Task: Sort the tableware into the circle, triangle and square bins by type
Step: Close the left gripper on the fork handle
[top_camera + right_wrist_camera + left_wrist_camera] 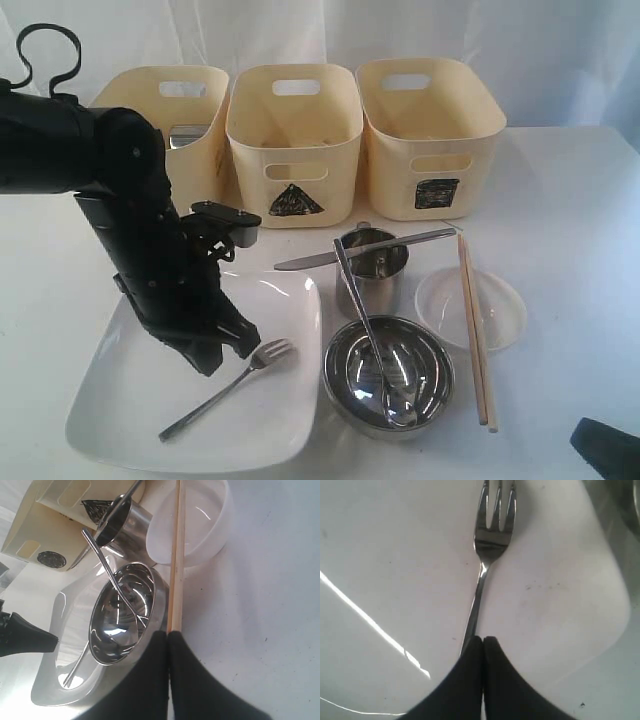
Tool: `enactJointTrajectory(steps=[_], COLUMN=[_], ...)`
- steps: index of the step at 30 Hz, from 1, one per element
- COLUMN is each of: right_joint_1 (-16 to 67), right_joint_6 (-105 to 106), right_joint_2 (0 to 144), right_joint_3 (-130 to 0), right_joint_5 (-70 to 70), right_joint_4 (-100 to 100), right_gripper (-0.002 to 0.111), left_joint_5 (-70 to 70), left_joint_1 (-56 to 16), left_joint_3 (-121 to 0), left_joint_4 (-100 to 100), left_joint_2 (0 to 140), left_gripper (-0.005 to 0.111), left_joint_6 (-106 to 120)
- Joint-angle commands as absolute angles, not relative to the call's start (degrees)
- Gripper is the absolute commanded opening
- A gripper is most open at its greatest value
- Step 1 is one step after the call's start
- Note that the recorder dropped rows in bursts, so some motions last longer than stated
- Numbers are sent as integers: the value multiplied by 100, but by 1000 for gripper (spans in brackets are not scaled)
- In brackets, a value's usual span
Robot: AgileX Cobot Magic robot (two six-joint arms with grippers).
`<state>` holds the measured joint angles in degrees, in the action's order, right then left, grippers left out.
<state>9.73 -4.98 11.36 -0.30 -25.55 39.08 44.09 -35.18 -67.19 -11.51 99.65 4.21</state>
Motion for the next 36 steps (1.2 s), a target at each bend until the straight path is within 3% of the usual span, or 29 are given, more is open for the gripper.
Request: enactJointTrajectory(steps=[1,36], right_joint_1=[995,995], right_joint_6=[-502,-502], right_joint_2=[1099,1099], right_joint_3=[0,0], right_joint_5=[-2525,-2525], right_joint_4=[3878,3878], right_gripper=[0,0], left_joint_5=[4410,3898], left_joint_1=[-3543,-3543], left_joint_3=[-6737,-6737], left_joint_4=[-1173,-1380], left_joint_2=[9942,9932], left_gripper=[0,0], left_joint_6=[441,645])
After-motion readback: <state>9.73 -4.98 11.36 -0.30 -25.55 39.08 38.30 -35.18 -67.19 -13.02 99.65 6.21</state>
